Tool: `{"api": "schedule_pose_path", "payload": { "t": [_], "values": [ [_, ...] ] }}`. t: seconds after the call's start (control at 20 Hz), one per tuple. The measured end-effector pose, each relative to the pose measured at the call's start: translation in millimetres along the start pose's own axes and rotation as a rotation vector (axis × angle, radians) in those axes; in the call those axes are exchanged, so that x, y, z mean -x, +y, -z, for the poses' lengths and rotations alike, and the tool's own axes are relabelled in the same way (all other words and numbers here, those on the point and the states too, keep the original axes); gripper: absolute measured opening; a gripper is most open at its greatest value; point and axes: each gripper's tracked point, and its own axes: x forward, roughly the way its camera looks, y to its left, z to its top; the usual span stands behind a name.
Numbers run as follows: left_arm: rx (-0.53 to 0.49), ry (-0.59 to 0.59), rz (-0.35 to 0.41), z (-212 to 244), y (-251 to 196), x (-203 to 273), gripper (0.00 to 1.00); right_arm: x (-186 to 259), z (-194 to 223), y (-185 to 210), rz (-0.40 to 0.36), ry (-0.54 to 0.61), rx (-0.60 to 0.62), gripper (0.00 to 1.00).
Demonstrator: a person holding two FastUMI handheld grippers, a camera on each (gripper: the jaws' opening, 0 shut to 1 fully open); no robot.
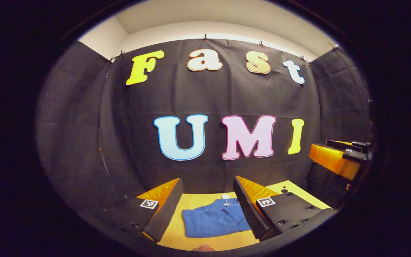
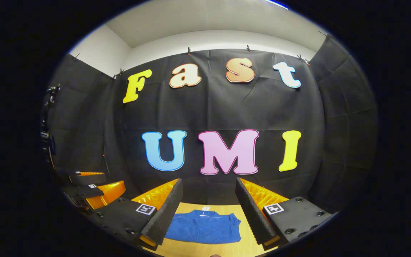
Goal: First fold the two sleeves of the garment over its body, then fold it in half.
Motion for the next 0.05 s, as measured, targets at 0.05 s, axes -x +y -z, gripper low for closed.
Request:
{"api": "schedule_pose_path", "payload": {
  "t": [0.05],
  "values": [
    [-0.006, -0.013, -0.004, 0.0, -5.1, 5.9, 0.80, 5.4, -3.7, 3.2, -0.001, -0.007, 0.007, 0.87]
  ]
}}
